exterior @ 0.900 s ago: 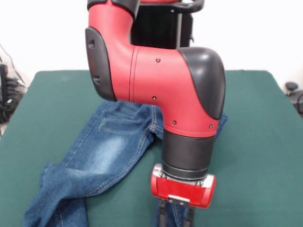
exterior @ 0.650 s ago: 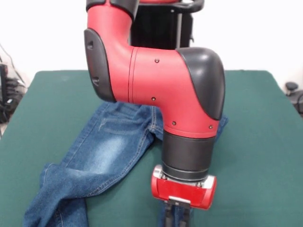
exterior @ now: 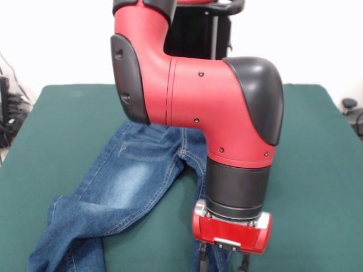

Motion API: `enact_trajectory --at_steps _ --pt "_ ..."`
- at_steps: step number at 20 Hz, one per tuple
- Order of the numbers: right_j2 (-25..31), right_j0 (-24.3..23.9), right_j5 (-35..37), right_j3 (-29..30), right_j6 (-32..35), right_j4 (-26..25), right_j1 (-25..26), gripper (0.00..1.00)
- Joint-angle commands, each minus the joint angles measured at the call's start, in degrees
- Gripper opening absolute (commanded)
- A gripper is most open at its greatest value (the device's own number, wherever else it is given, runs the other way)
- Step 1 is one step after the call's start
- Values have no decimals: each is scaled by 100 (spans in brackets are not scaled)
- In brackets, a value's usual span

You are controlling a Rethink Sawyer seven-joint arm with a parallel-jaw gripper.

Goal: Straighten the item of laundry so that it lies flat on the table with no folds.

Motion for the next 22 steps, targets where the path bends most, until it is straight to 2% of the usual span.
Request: enact_trajectory --at_steps 1,3,4,16,19,22 --pt "286 174 821 468 551 200 -174 100" --pt "212 197 864 463 434 92 -196 100" --pt "163 216 765 469 459 35 -199 0" --pt "307 160 733 555 576 154 -220 0" --pt "345 108 824 699 497 156 -360 0" --pt "508 -106 918 1079 211 134 -671 0"
